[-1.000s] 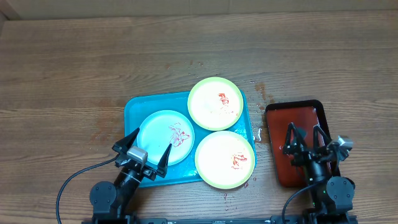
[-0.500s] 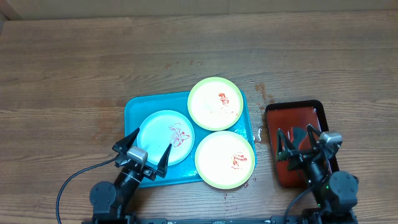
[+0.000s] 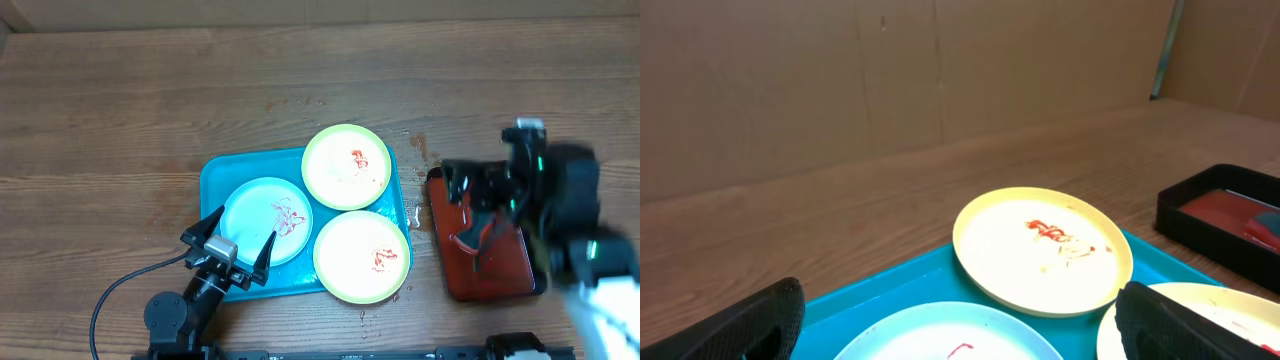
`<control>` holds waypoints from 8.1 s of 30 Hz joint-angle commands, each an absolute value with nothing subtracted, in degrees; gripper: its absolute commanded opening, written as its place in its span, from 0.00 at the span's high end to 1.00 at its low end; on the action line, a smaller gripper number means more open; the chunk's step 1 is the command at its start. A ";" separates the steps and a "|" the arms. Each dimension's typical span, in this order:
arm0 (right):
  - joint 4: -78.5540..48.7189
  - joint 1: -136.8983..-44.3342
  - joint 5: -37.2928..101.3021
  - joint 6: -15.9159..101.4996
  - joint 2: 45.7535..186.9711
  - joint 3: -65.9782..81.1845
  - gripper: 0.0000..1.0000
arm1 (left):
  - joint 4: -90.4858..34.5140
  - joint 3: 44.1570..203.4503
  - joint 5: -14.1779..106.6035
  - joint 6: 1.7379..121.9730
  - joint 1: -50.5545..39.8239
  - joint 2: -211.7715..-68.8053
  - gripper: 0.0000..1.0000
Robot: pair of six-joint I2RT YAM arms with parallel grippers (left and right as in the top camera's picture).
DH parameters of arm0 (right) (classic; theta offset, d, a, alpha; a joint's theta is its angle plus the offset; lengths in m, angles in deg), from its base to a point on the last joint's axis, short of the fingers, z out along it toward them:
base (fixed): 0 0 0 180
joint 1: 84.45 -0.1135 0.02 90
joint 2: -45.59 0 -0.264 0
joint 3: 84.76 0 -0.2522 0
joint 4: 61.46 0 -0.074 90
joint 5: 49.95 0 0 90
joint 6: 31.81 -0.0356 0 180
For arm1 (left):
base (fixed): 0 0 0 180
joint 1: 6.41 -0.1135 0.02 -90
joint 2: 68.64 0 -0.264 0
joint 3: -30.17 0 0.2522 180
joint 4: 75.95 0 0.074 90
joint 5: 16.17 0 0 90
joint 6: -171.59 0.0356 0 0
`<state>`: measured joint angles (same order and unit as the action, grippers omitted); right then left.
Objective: Clean dirty plates on tray and stack at the side
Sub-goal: 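Move right gripper over the sponge and left gripper to white plate, then grip the white plate rim with the left gripper to hold it, then lower the right gripper and grasp the green-pink sponge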
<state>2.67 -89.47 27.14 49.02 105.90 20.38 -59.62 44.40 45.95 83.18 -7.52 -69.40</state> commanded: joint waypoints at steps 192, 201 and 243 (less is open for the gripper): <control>32.35 -89.62 34.46 28.39 137.03 5.82 0.00 | -22.64 93.20 75.28 69.01 -9.49 -166.05 0.96; 26.95 -89.56 32.47 28.15 137.03 11.75 0.00 | -23.45 93.20 75.02 69.78 -9.51 -166.05 0.96; 3.96 -89.51 50.33 4.98 137.18 31.42 0.62 | -23.84 93.20 73.77 69.80 -9.44 -166.05 0.96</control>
<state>4.76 -89.47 49.09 6.09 137.79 31.26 -23.06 94.84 68.94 69.73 -8.81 -164.10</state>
